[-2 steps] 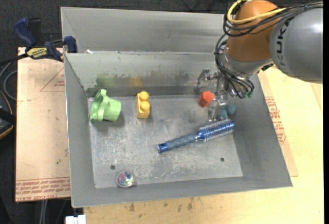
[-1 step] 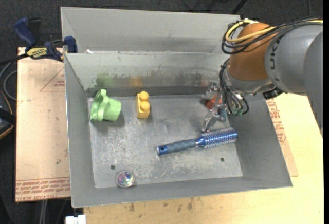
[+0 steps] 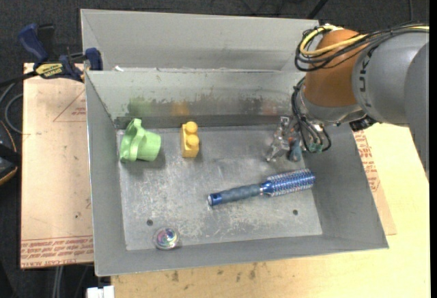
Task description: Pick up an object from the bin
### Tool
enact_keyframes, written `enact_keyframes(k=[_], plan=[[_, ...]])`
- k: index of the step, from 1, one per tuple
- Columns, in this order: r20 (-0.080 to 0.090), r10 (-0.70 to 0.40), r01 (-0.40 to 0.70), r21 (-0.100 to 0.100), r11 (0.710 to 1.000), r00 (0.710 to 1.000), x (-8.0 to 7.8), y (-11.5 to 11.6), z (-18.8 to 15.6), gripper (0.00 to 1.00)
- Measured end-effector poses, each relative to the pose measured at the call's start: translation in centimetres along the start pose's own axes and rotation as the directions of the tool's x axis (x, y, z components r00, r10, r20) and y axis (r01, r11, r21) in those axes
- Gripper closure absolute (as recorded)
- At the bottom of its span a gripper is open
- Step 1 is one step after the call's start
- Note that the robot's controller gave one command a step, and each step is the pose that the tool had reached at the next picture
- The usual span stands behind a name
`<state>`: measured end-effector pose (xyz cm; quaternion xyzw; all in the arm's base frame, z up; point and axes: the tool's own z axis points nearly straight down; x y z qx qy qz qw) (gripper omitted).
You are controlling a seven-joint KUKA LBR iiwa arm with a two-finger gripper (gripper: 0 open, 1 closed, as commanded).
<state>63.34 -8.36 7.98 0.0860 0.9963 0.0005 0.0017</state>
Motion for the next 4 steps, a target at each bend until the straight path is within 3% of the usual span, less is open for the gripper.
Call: enact_keyframes(k=[1, 2, 3, 4], plan=[[0.002, 0.000, 0.000, 0.000, 1.000, 1.000, 0.0, 0.0, 0.1, 0.00], [0.021, -0.186, 0.186, 0.002, 0.982, 0.982, 6.3, -2.7, 0.3, 0.00], [0.036, -0.214, 0.214, 0.007, 0.977, 0.976, 11.9, 1.3, 0.1, 0.00], [0.060, -0.301, 0.301, 0.012, 0.954, 0.952, 12.9, -4.2, -0.1, 0.00]])
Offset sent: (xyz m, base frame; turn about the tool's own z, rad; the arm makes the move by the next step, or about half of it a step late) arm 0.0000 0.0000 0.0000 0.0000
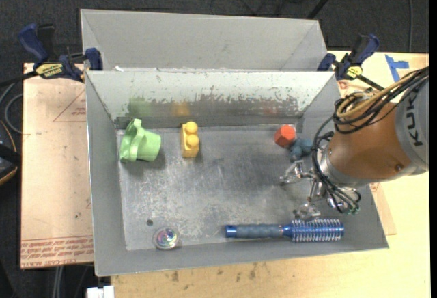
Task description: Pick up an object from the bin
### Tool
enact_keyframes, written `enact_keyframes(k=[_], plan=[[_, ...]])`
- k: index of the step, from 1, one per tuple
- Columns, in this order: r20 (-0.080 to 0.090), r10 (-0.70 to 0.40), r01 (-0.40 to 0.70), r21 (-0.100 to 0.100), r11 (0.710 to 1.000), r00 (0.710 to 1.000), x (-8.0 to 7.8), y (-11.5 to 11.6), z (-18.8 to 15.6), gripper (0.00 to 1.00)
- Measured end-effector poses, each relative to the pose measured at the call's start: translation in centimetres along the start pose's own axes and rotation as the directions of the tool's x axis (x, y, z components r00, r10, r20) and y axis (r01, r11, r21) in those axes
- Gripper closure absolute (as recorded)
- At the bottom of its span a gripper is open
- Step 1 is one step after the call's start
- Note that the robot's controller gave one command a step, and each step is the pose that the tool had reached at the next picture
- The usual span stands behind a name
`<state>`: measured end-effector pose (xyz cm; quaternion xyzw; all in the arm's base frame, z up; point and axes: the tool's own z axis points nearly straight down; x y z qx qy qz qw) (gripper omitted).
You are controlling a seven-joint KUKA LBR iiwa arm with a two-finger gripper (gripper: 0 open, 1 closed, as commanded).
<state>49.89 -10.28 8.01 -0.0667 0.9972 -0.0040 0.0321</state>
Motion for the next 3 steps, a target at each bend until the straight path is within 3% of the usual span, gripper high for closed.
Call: enact_keyframes(k=[1, 2, 3], plan=[[-0.009, -0.067, 0.067, -0.003, 0.998, 0.998, -0.2, 4.8, -1.2, 0.00], [-0.043, -0.228, 0.227, -0.027, 0.973, 0.973, -1.2, 15.5, -5.7, 0.00], [-0.045, -0.242, 0.241, -0.029, 0.970, 0.969, -9.3, 21.0, -7.8, 0.00]])
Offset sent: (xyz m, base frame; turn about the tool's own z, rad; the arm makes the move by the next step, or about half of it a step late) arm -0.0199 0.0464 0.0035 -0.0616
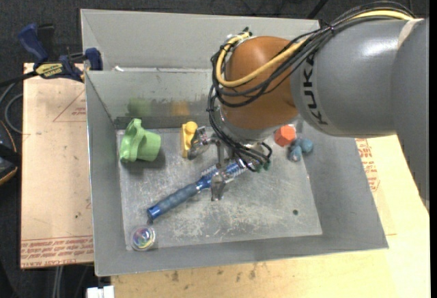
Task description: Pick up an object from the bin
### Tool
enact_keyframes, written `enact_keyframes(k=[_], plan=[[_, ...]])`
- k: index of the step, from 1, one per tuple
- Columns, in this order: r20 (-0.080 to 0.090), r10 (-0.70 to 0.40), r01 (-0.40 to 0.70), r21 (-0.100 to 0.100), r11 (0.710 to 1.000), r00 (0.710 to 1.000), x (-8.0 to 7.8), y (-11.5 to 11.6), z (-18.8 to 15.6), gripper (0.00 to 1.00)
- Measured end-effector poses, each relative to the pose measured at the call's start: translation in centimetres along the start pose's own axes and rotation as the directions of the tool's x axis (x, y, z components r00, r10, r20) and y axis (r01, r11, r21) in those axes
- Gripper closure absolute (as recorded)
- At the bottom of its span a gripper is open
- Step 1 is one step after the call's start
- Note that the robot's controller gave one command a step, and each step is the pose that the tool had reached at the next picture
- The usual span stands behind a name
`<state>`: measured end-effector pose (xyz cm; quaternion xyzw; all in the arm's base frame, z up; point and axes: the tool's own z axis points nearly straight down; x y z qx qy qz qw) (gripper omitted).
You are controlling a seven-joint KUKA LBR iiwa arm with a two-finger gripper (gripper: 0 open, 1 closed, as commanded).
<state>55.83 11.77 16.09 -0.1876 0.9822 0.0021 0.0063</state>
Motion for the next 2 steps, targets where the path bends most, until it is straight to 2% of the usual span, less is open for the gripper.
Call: enact_keyframes(k=[1, 2], plan=[[-0.013, -0.347, 0.347, -0.005, 0.938, 0.938, -1.91, -1.21, 7.79, 0.00], [-0.011, -0.346, 0.346, -0.004, 0.938, 0.938, -2.00, -1.23, 7.61, 1.00]])
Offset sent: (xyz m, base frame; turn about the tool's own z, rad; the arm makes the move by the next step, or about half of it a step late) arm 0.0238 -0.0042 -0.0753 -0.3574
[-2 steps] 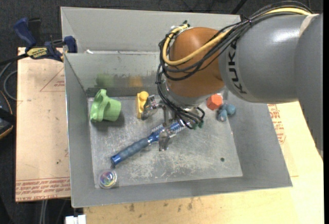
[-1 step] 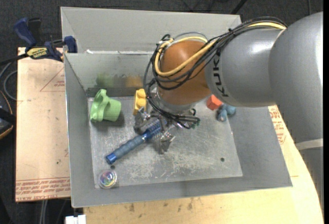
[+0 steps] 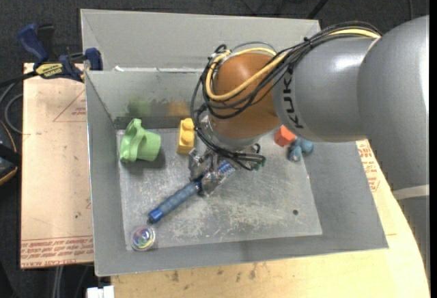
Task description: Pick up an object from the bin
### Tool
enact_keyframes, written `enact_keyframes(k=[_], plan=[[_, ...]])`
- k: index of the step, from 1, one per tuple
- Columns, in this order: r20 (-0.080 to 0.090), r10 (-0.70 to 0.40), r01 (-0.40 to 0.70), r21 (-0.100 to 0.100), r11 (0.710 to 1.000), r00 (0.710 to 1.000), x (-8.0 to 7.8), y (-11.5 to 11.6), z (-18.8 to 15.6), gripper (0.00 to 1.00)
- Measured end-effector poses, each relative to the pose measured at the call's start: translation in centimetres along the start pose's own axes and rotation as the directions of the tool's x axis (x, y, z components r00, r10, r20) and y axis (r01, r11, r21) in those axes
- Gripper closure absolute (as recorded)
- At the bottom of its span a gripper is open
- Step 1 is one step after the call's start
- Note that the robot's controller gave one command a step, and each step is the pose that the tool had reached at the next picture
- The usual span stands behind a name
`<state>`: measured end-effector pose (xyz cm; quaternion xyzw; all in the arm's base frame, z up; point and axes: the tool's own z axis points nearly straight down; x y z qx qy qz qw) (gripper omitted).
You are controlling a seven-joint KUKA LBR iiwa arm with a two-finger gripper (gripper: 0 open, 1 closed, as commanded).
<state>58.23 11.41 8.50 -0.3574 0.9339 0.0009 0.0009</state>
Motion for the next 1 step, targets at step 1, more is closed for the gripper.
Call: enact_keyframes(k=[1], plan=[[0.007, 0.022, -0.022, 0.004, 1.000, 1.000, -1.02, 2.08, -14.36, 1.00]])
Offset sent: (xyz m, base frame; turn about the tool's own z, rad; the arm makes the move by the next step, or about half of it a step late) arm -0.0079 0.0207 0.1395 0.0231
